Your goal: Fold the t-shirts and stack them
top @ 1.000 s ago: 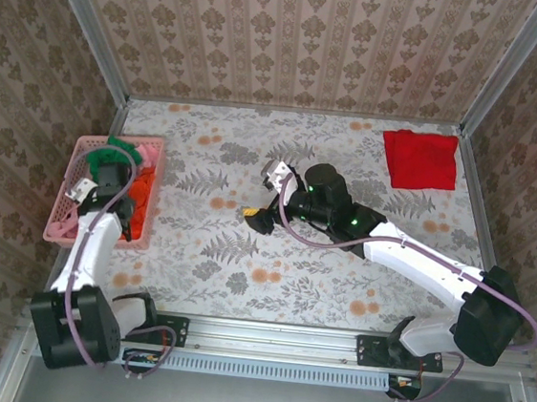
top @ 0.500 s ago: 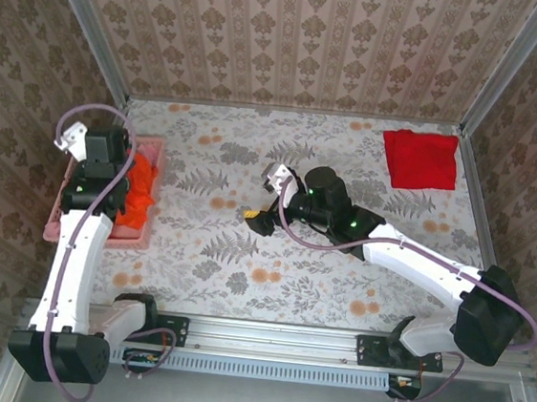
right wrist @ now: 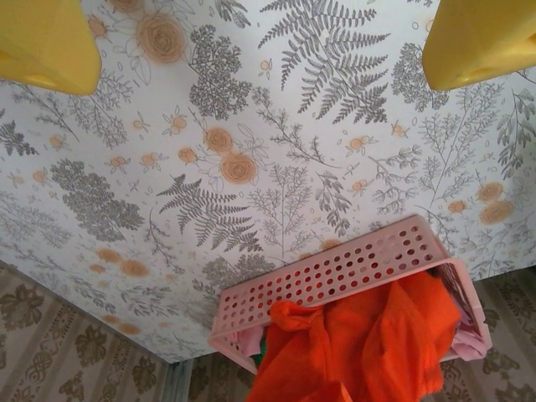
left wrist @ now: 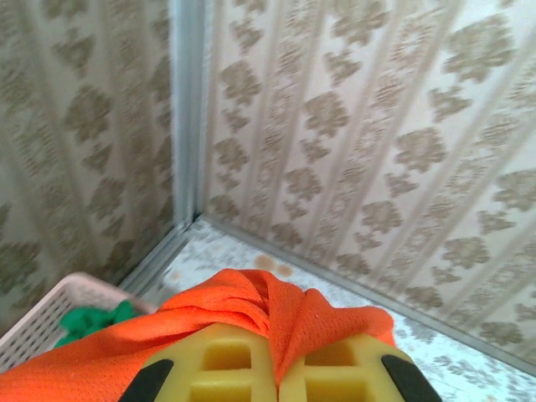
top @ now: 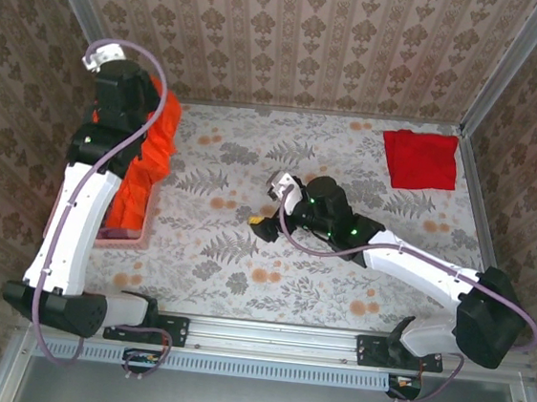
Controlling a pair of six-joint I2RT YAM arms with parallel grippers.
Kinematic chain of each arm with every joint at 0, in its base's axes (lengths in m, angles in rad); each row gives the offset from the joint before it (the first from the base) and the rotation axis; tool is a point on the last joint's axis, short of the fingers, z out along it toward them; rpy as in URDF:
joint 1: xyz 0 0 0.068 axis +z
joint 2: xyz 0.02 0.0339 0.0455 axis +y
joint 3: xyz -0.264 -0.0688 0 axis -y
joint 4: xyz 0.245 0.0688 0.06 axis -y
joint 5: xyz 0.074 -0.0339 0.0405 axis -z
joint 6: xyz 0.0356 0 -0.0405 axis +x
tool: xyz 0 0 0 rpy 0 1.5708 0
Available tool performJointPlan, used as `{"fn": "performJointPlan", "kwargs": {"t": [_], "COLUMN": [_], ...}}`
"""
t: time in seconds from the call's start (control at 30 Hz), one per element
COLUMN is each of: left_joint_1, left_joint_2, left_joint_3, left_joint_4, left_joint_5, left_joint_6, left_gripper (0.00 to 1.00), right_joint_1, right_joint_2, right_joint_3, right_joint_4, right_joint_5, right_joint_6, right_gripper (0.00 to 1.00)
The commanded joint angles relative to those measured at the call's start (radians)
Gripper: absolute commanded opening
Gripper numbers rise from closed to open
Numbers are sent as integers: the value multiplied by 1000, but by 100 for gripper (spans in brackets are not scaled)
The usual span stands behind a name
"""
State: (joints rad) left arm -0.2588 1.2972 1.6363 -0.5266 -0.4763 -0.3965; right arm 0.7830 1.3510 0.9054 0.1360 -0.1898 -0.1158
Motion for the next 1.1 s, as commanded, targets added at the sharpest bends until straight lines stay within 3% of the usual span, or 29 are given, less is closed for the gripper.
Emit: {"fn": "performJointPlan", "kwargs": {"t": [0.0,0.23,0.53,0.67,0.8,1.07], "left_joint_1": [-63,-257,-372,-372,-341,-129], "left_joint_2": [47,190,338,339,287,194], "left_joint_3": [120,345,479,422,235,-159], "left_joint_4": [53,20,7,-9,-3,90], "left_joint_5": [56,186,355,356,302,399], "left_joint_6": [105,171,107,87,67,-88], "left_gripper": [0,0,0,0,1,0], "right_joint_1": [-13,-45,-153,-212,-257,-317], "right_joint_2": [-48,-125,-310,-383,-426,-318], "right_joint_3": [-28,-103,-212,-258,-292,-247], "right_joint_4": [61,122,136,119,106,18], "right_joint_5": [32,94,156,158,165,235], "right_joint_6": [40,104,204,248,287,362], "right_gripper": [100,100,100,100,100,100]}}
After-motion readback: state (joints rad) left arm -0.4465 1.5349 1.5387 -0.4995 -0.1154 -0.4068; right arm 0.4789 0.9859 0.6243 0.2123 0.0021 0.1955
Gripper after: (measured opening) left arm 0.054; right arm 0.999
